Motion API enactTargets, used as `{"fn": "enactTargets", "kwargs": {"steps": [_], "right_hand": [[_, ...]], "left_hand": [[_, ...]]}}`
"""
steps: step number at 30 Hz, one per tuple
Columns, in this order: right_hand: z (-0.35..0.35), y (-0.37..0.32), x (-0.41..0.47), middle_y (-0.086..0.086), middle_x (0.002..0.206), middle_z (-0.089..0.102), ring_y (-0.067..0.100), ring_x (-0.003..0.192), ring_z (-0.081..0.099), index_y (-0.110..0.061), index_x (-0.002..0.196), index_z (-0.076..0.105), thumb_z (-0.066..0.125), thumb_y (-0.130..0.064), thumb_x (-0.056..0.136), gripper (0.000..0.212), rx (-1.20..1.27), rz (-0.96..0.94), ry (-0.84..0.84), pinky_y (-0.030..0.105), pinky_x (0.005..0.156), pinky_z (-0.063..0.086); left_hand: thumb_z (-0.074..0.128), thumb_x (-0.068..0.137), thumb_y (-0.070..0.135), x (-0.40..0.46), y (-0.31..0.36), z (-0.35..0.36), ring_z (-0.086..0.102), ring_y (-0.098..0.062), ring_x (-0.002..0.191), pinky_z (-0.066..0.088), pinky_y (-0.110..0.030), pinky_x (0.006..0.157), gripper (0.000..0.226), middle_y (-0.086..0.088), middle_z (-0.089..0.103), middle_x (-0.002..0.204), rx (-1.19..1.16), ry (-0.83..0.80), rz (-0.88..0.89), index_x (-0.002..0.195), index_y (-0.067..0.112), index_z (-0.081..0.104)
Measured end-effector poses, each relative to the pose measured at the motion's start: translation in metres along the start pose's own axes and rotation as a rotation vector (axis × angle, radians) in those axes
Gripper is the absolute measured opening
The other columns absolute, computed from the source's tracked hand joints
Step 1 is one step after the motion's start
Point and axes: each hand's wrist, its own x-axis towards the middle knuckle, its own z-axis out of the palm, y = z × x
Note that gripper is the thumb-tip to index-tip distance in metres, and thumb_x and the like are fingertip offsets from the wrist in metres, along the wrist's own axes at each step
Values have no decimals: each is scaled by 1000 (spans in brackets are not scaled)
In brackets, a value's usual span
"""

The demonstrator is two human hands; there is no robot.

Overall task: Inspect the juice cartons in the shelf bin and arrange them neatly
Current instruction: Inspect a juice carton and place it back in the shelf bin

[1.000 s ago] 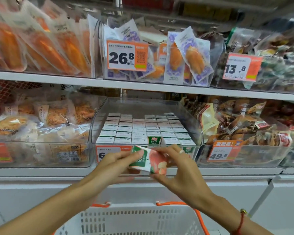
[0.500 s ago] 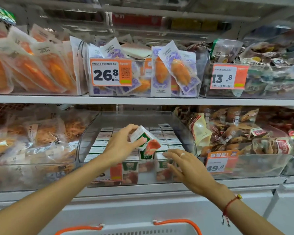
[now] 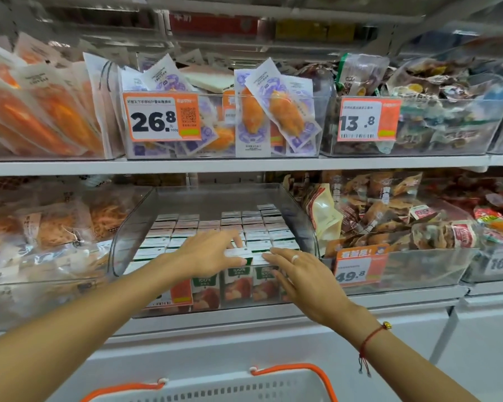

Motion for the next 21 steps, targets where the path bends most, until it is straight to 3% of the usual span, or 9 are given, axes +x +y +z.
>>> {"fn": "enactTargets", "kwargs": {"steps": [4, 8, 11, 15, 21], "right_hand": [[0, 0, -2, -4, 148, 46, 15, 133, 44, -27, 144, 44, 39, -34, 104, 41, -1, -2, 5, 28, 111, 31], [2, 1, -1, -5, 149, 45, 14, 135, 42, -28, 145, 41, 36, -35, 104, 42, -8, -8, 2, 28, 111, 29], [1, 0, -1, -5, 150, 44, 14, 136, 40, -27, 146, 41, 37, -34, 104, 42, -5, -8, 4, 28, 112, 28], [2, -4, -2, -2, 148, 46, 17, 135, 42, -24, 144, 44, 42, -33, 103, 42, -17, -6, 23, 31, 112, 31], [-1, -3, -4, -3, 137, 56, 15, 125, 51, -21, 137, 53, 48, -34, 101, 39, -1, 10, 63, 27, 103, 39]], "left_hand": [[48, 98, 48, -5, -9, 10, 57, -14, 111, 47, -37, 95, 29, 6, 61, 130, -151, -15, 27, 121, 33, 57], [49, 99, 43, -7, -11, 13, 59, -11, 109, 48, -36, 96, 28, 10, 65, 124, -204, 3, 51, 120, 31, 62], [51, 99, 40, -5, -12, 11, 58, -8, 100, 50, -34, 85, 25, 13, 64, 111, -176, 38, 74, 116, 30, 67], [57, 92, 51, 3, -15, 5, 57, 0, 84, 44, -24, 65, 21, 25, 55, 83, -89, 44, 47, 105, 39, 68], [61, 91, 47, 15, -18, -2, 60, -11, 92, 50, -31, 79, 25, 10, 65, 97, -101, -54, 65, 110, 32, 69]]}}
